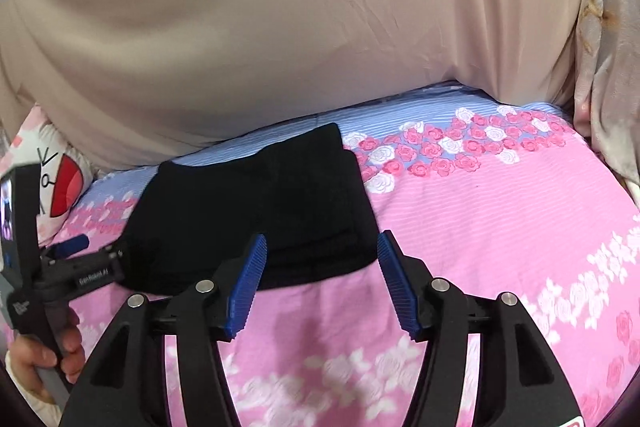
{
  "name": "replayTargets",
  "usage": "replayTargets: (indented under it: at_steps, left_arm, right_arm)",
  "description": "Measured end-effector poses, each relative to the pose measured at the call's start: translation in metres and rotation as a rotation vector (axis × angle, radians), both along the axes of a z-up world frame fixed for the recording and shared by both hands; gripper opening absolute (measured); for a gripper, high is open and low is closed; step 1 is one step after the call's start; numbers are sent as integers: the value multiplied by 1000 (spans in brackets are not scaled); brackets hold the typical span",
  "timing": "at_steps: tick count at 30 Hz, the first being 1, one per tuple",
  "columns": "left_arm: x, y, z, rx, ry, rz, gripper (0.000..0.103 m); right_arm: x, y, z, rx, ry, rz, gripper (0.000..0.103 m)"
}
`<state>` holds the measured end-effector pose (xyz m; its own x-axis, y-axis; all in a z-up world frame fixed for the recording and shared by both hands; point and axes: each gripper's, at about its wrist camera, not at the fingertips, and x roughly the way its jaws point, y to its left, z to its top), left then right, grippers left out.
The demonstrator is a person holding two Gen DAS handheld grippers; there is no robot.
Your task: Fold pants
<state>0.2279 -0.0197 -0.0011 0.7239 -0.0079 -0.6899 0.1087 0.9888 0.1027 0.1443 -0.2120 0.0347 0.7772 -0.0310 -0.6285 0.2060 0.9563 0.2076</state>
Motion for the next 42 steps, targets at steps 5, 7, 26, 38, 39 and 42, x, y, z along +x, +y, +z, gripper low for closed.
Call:
replayTargets:
  at_steps: [5, 7, 26, 38, 39, 42]
  left_arm:
    - [-34, 5, 16, -10, -13, -6, 95]
    - [-46, 6, 20, -10, -21, -5, 96]
    - [-111, 17, 29, -10, -57, 7, 98]
    - [-115, 21, 29, 38, -73, 53, 98]
    - [-114, 22, 29, 37, -71, 52, 98]
    - [-114, 21, 29, 31, -64, 42, 98]
  right_arm:
    - [-19, 14, 4, -22, -19, 4, 67]
    - [-26, 20, 7, -16, -25, 13, 68]
    - [-67, 55, 17, -87, -49, 40, 82]
    - [-67, 66, 18, -94, -43, 44, 84]
    - [-67, 67, 17, -94, -41, 44, 84]
    - [-65, 69, 16, -91, -34, 46, 84]
